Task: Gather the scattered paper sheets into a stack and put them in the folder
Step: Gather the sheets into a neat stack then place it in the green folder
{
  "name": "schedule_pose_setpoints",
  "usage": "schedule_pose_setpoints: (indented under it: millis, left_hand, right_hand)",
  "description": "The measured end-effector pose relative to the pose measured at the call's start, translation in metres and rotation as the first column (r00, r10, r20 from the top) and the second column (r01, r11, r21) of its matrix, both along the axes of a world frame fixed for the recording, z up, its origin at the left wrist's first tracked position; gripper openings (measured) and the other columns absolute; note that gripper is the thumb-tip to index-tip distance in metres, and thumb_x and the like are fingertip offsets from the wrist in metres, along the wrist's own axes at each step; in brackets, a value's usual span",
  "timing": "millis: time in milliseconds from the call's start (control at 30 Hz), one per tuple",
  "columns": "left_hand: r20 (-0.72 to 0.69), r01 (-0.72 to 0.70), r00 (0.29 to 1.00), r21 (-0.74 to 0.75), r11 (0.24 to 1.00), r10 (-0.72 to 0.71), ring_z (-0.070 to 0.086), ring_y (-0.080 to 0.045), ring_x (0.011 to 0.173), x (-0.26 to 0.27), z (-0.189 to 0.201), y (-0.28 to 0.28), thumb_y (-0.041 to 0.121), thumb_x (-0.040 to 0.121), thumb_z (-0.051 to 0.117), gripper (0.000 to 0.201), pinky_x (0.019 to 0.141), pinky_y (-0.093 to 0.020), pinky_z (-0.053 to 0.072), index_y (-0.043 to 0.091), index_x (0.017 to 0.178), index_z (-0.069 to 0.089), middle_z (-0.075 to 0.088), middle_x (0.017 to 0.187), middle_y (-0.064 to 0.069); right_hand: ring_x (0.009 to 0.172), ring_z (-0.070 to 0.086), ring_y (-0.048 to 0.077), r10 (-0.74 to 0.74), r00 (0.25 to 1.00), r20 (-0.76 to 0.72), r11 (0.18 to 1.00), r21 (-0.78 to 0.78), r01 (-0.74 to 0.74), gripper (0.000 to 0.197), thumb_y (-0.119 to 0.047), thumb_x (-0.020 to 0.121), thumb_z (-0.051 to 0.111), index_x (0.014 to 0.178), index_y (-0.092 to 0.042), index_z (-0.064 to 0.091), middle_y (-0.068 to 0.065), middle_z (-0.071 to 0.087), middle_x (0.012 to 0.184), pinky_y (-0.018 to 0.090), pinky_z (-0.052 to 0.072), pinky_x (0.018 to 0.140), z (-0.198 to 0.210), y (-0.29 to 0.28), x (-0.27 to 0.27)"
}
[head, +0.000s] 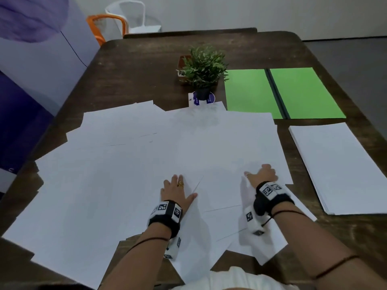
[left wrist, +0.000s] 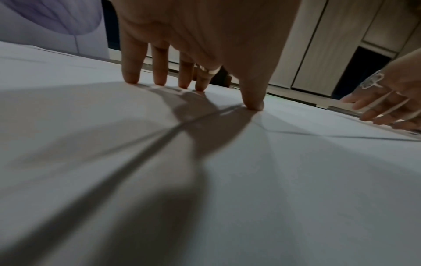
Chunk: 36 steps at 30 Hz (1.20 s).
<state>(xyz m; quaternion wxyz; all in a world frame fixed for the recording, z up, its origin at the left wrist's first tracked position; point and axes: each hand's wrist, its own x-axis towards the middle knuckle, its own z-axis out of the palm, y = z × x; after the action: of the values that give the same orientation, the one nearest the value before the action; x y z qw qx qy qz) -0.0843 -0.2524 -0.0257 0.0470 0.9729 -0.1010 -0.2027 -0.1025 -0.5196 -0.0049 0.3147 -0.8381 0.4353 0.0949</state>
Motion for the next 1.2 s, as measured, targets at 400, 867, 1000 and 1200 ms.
schedule_pose_setpoints:
  millis: [400,867,1000,1200]
  left_hand:
    - [-0.026,0.066,0.998,0.046,0.997,-0.064,0.02,-0.032,0.135,0.0,0.001,0.001,0.043,0.095,0.035,0.075,0.109,-0.04,0.029,0.004,0.149,-0.001,0.003,0.156,-0.012]
    - [-0.149,-0.069,0.987,-0.006,0.998,0.068,-0.003,-0.043,0.142,0.005,0.002,-0.009,0.025,0.091,0.042,0.078,0.115,-0.046,0.021,0.015,0.149,-0.009,-0.007,0.156,-0.016]
    - [-0.091,-0.053,0.994,-0.008,0.999,0.052,0.006,-0.038,0.143,0.012,0.005,-0.017,0.047,0.094,0.038,0.078,0.115,-0.046,0.021,0.01,0.15,-0.003,-0.003,0.157,-0.015]
    - [-0.156,-0.181,0.973,-0.041,0.983,0.173,0.005,-0.046,0.14,0.028,0.011,-0.054,0.062,0.086,0.045,0.099,0.109,-0.052,0.031,0.003,0.148,-0.004,0.003,0.155,-0.02]
  right_hand:
    - [0.103,0.058,0.029,0.191,0.977,-0.096,0.98,0.081,-0.184,0.019,-0.025,0.082,0.07,0.082,-0.008,0.06,0.012,0.059,0.103,0.024,0.038,0.075,0.011,0.002,0.013]
    - [0.115,0.054,0.03,0.23,0.972,-0.043,0.958,0.184,-0.219,0.045,-0.014,0.082,0.069,0.123,-0.003,0.055,0.014,0.059,0.124,0.029,0.041,0.095,0.0,-0.004,-0.019]
    - [0.121,0.05,0.029,0.25,0.968,-0.016,0.948,0.205,-0.241,0.054,-0.015,0.082,0.068,0.131,-0.003,0.049,0.014,0.054,0.131,0.029,0.039,0.099,-0.002,0.003,-0.016]
    - [0.117,0.054,0.029,0.23,0.973,0.018,0.937,0.265,-0.227,0.048,-0.012,0.083,0.067,0.128,-0.004,0.052,0.013,0.058,0.127,0.029,0.041,0.095,-0.006,0.016,-0.013]
